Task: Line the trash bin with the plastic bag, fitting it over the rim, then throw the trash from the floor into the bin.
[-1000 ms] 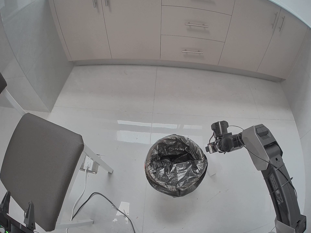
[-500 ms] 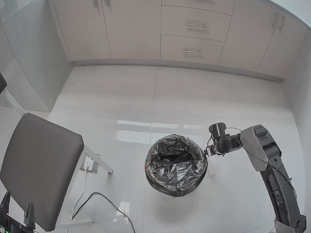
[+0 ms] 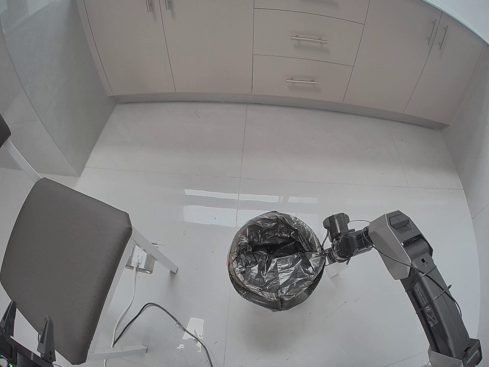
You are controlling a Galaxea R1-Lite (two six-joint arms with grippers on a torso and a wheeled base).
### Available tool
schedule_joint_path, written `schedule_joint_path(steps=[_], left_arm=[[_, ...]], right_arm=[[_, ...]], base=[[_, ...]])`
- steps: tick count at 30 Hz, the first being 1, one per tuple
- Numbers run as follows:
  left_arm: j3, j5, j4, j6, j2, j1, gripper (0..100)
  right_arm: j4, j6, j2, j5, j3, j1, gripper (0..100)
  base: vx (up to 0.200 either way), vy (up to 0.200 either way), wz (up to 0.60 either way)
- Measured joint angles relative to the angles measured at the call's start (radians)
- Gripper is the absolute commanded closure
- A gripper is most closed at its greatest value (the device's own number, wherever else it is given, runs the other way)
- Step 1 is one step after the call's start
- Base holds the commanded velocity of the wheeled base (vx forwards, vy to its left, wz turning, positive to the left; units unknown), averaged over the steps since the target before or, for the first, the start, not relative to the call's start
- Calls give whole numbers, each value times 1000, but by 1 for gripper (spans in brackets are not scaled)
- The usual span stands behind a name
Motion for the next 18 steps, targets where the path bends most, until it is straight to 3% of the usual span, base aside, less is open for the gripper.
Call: schedule_joint_path(steps=[16,17,18], left_arm=[[0,1,0,0,1,0,0],[0,1,0,0,1,0,0],[0,1,0,0,1,0,0]], right_arm=[[-9,1,36,11,0,-11,0],[-10,1,35,11,0,-11,100],[-12,1,35,11,0,-11,100]], base=[[0,0,0],[0,0,0],[0,0,0]])
